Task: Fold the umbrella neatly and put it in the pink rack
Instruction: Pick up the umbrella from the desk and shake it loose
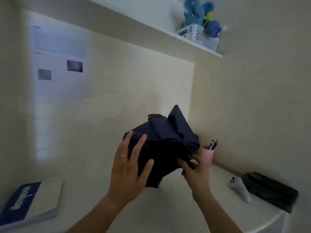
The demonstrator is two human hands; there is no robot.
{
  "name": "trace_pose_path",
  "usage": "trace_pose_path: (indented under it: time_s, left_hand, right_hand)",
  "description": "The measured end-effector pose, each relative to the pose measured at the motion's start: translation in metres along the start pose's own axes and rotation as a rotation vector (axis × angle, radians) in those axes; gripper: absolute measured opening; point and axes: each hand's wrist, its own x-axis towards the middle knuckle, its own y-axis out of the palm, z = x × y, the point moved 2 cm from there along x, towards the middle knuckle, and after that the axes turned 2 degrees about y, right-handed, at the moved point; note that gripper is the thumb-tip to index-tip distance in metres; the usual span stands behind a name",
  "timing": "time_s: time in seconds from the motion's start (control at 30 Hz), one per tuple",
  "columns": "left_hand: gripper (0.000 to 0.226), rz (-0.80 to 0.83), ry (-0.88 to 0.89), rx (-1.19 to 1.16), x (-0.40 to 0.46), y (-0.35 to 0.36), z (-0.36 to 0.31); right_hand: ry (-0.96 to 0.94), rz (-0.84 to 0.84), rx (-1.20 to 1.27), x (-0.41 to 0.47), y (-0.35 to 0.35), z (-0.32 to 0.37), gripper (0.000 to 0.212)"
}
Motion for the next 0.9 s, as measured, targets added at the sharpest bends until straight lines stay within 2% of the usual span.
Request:
trace_pose_path:
  time_s: [0.1,0.2,0.3,0.33,0.4,0.43,0.5,0.53,0.57,0.63,0.7,0.73,0.8,0.87,0.9]
  left_hand:
    - [0.062,-0.034,0.145,0.060,0.059,-0.027,-0.032]
    - [0.052,-0.105,0.238,0.139,0.105,-0.049,-0.060]
    - [0.051,-0.117,0.216,0.252,0.130,-0.065,-0.072]
    - [0.053,-0.108,0.197,0.280,0.133,-0.068,-0.073]
    - [0.053,-0.089,0.183,0.304,0.135,-0.072,-0.075]
    - [0.050,-0.093,0.186,0.292,0.134,-0.073,-0.078]
    - [0.042,-0.134,0.199,0.240,0.131,-0.078,-0.085]
    - [0.038,-0.159,0.206,0.219,0.130,-0.081,-0.089]
    - [0.036,-0.183,0.207,0.203,0.129,-0.084,-0.092]
    - [0.034,-0.215,0.192,0.174,0.131,-0.092,-0.093]
    - [0.036,-0.234,0.171,0.154,0.137,-0.099,-0.092]
    - [0.037,-0.239,0.158,0.144,0.140,-0.102,-0.091]
    - [0.040,-0.245,0.120,0.128,0.145,-0.105,-0.089]
    - [0.043,-0.247,0.066,0.087,0.150,-0.107,-0.089]
    - [0.043,-0.250,0.050,0.067,0.152,-0.109,-0.091]
  right_hand:
    - [0.210,0.129,0.601,0.007,0.006,0.043,0.015]
    - [0.350,0.282,0.913,0.010,0.014,0.078,0.016]
    - [0.205,0.174,0.801,0.023,0.008,0.086,0.020]
    - [0.221,0.200,0.807,0.024,0.006,0.093,0.023]
    - [0.163,0.102,0.753,0.020,0.001,0.099,0.022]
    - [0.103,0.109,0.743,0.013,-0.001,0.100,0.018]
    - [0.127,0.143,0.749,0.009,-0.005,0.105,0.017]
    - [0.153,0.116,0.742,0.005,-0.010,0.110,0.022]
    - [0.102,0.075,0.673,0.005,-0.016,0.111,0.024]
    - [0.055,0.054,0.662,0.005,-0.022,0.111,0.021]
    - [0.035,0.005,0.683,0.009,-0.026,0.108,0.016]
    - [0.040,-0.025,0.739,0.007,-0.025,0.111,0.021]
    - [0.048,0.040,0.828,-0.003,-0.022,0.113,0.028]
    - [0.057,0.052,0.846,-0.009,-0.024,0.115,0.018]
    - [-0.008,0.056,0.817,-0.014,-0.024,0.120,0.013]
